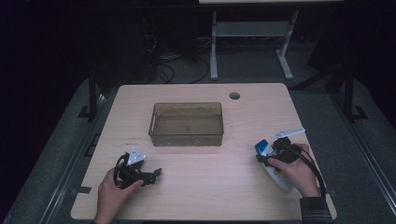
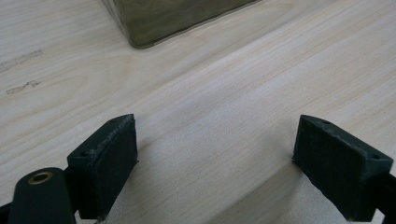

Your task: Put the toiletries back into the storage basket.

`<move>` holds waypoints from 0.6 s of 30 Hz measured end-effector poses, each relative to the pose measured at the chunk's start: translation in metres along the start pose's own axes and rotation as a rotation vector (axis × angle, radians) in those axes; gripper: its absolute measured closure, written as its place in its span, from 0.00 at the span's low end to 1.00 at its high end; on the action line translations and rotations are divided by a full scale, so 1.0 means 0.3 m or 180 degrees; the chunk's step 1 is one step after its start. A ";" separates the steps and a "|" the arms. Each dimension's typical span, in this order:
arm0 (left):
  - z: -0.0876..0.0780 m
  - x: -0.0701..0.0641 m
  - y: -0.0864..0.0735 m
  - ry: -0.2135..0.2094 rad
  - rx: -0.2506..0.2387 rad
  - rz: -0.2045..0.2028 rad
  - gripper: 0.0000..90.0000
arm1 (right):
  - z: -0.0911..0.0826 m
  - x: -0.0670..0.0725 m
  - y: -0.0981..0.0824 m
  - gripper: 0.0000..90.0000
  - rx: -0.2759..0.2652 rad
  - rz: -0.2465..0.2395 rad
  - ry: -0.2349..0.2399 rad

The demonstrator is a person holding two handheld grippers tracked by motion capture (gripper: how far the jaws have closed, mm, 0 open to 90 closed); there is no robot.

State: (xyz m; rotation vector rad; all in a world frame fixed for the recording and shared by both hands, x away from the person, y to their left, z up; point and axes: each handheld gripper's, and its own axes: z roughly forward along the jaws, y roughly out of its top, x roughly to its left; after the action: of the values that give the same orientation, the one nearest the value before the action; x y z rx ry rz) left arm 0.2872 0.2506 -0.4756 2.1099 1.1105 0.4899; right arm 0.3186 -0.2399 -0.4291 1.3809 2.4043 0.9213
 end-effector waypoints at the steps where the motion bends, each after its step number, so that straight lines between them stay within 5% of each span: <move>1: 0.000 0.000 0.000 0.0000 0.0000 0.0000 0.14 | -0.011 0.000 -0.003 0.38 -0.0060 0.0013 0.0011; 18: 0.000 0.000 0.000 0.0000 -0.0003 0.0000 0.14 | -0.137 -0.008 -0.067 0.38 -0.0784 0.0204 0.0224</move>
State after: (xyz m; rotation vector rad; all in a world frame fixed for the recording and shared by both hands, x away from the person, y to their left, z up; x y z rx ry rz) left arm 0.2872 0.2506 -0.4756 2.1092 1.1100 0.4901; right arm 0.2863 -0.2660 -0.4097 1.3596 2.2146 1.2541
